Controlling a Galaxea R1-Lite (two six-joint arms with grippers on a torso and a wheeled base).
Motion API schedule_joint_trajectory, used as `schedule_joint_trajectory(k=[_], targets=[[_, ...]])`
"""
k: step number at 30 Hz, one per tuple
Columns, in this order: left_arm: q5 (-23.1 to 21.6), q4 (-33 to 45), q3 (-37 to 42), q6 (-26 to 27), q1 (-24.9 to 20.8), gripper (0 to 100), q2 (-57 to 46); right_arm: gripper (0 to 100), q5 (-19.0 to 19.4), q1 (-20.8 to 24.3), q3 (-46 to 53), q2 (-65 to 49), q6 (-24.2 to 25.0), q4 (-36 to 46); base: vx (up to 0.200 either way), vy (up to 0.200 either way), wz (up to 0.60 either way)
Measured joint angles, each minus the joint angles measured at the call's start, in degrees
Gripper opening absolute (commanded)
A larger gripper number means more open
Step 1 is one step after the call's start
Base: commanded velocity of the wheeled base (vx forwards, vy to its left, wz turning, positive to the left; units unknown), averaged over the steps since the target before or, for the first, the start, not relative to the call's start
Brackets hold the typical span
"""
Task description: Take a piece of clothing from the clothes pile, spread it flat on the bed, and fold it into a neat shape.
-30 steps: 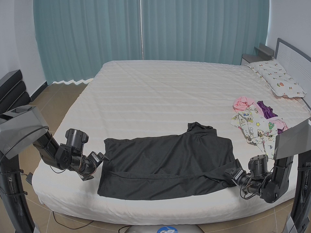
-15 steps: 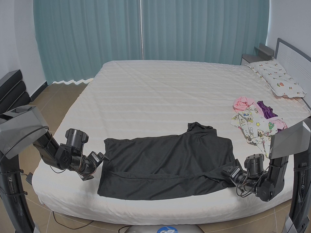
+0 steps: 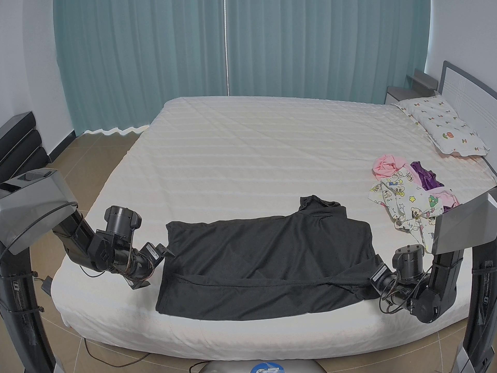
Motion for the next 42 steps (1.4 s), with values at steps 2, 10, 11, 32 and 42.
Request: schedule_joint_trajectory(k=[2,10,11,32,42], targets=[[0.0,0.0,0.0,0.01,0.0,100,0.0,0,-0.13,0.06,0.02,-0.57,-0.02,0.0,0.0,0.0,0.0],[-0.02,0.0,0.0,0.0,0.0,100,0.0,0,2.46,0.68,0.44,-4.22,-0.22,0.15,0.0,0.0,0.0],[0.0,0.0,0.0,0.0,0.0,100,0.0,0,4.41,0.8,0.83,-5.79,-0.29,0.39,0.0,0.0,0.0],[0.01,0.01,0.0,0.01,-0.02,100,0.0,0,13.2,-0.88,1.66,-17.81,-4.27,18.53,0.0,0.0,0.0],[0.0,0.0,0.0,0.0,-0.02,100,0.0,100,14.45,-2.12,1.82,-19.24,-7.03,24.39,0.0,0.0,0.0]])
